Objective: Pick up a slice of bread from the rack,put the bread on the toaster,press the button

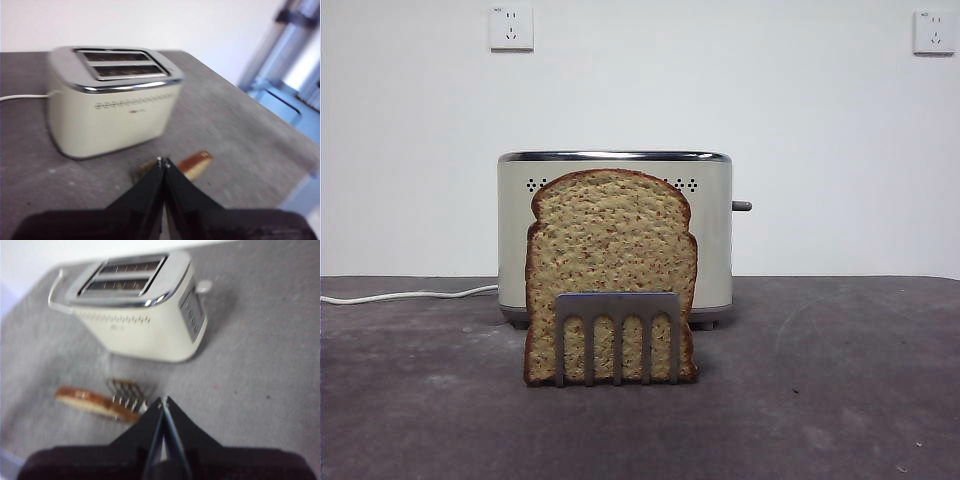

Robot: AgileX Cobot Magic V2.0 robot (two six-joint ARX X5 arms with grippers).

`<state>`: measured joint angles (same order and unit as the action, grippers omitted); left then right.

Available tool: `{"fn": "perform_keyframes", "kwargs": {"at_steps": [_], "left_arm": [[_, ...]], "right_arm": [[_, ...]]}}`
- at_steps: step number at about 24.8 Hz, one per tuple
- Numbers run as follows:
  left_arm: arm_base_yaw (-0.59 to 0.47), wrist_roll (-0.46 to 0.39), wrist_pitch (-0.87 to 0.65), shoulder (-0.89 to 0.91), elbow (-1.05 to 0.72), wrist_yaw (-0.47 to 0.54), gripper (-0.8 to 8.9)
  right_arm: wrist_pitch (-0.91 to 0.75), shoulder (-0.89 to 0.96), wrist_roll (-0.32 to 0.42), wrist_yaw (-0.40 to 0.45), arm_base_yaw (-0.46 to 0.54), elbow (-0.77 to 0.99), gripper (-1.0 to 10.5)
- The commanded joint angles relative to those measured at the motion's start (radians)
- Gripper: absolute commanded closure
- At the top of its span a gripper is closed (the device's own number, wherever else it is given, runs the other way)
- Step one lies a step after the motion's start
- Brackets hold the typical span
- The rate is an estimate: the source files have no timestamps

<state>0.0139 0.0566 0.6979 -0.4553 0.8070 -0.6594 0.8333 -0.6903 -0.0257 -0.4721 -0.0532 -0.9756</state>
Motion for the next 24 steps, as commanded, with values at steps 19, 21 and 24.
{"fn": "perform_keyframes", "kwargs": {"at_steps": [19,21,24], "left_arm": [[0.047,-0.241,0.174,-0.148,0.165,-0.049,1.57],[0.084,-0.291,0.175,-0.187,0.202,-0.048,1.57],[0.166,-0.363,0.180,-0.274,0.285,-0.042,1.57]], "right_arm": [[0.253,-0.097,0.181,0.000,-0.047,-0.179,9.6],[0.253,-0.101,0.181,0.000,-0.047,-0.179,9.6],[0.253,-0.107,0.181,0.000,-0.047,-0.179,9.6]]}}
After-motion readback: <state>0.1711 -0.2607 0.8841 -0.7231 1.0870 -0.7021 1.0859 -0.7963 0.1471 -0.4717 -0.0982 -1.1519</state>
